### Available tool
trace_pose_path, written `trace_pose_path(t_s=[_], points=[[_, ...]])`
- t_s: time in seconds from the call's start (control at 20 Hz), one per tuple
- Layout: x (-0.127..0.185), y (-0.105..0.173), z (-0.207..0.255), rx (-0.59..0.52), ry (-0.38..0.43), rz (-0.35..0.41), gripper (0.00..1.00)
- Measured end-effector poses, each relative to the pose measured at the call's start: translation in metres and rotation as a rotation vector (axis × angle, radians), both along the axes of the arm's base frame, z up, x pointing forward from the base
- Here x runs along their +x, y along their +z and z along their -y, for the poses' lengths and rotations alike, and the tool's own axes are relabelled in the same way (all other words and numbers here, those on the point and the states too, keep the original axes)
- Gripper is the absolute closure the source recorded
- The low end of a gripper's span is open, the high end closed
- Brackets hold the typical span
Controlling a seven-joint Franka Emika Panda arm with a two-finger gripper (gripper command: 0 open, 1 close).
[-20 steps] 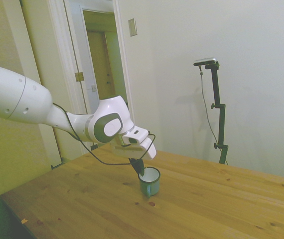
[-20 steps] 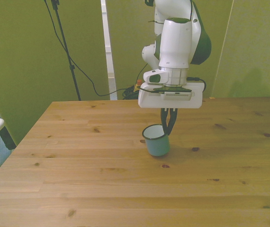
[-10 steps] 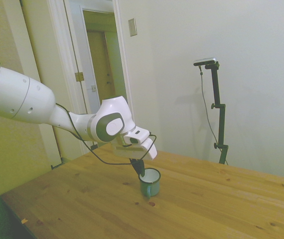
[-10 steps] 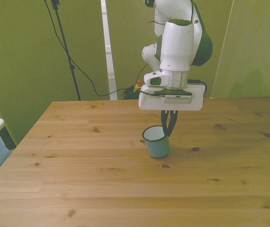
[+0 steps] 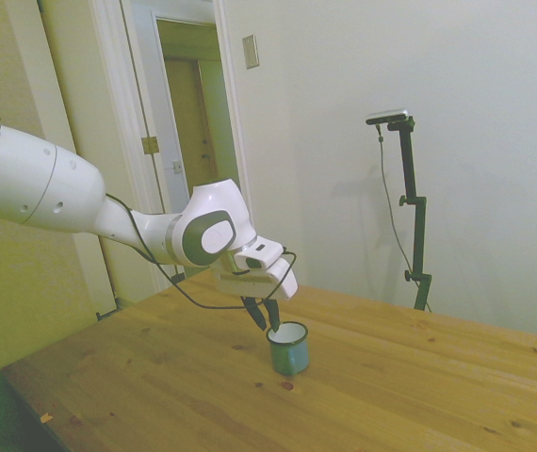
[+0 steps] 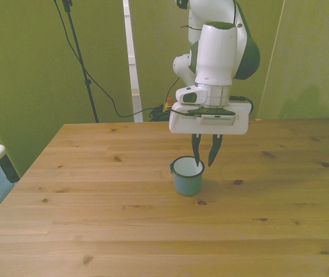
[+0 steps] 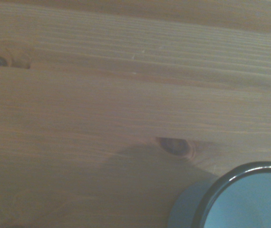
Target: Flip the mug upright
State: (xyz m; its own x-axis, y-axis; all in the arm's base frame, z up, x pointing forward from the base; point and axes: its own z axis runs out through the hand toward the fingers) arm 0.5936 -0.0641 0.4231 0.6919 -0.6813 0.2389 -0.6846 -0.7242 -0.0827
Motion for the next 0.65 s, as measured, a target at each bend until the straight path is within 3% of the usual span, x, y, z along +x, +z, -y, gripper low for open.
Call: trace_pose_path(t_s=[0.25, 0.65], points=[[-0.015, 0.033, 0.0, -0.001, -0.001, 0.051, 0.0], [-0.088, 0.083, -0.012, 0.015, 0.013, 0.198, 0.0]])
